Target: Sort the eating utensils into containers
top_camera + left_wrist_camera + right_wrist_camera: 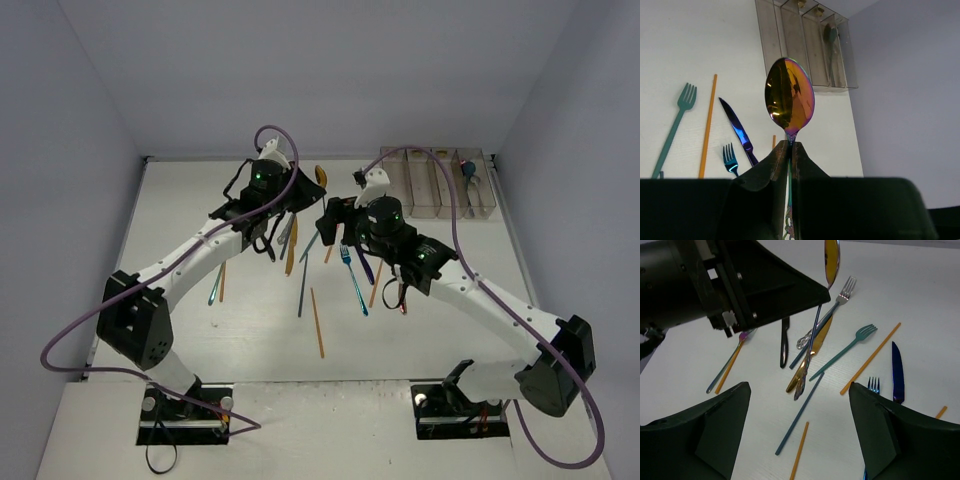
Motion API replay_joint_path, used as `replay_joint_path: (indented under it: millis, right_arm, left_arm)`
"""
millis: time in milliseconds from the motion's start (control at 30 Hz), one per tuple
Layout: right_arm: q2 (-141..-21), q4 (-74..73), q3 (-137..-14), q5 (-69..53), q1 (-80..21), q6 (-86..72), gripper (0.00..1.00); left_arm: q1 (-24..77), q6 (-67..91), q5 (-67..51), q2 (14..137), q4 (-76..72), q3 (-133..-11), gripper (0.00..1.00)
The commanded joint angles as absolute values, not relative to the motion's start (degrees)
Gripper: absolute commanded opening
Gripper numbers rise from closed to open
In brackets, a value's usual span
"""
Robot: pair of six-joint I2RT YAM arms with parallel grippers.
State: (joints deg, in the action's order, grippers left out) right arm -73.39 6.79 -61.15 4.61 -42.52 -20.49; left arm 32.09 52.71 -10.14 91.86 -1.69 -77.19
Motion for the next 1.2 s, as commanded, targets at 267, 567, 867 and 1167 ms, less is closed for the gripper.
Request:
replay_joint_path:
  millis: [267, 567, 867, 1167]
  right_arm:
    - [-77.96, 12.57, -65.48, 7.91, -43.15, -22.59, 0.62]
    - [-77.17, 12.78, -64.96, 9.52, -44.32, -22.99, 0.15]
    - [-76.47, 12.74, -64.25, 11.55, -44.82, -21.71, 0.0]
    - [-75.02, 11.39, -63.75, 15.88, -41.04, -16.45, 0.0]
  left_arm:
    - [34.98, 54.57, -8.44, 84.55, -9.49, -77.34, 0.0]
    - [35.51, 52.76, -6.7, 83.77, -9.4, -75.05, 0.0]
    - [35.82, 48.61, -4.57, 83.45, -9.32, -73.52, 0.09]
    - [35.55, 39.65, 3.96, 80.48, 1.03, -74.29, 0.72]
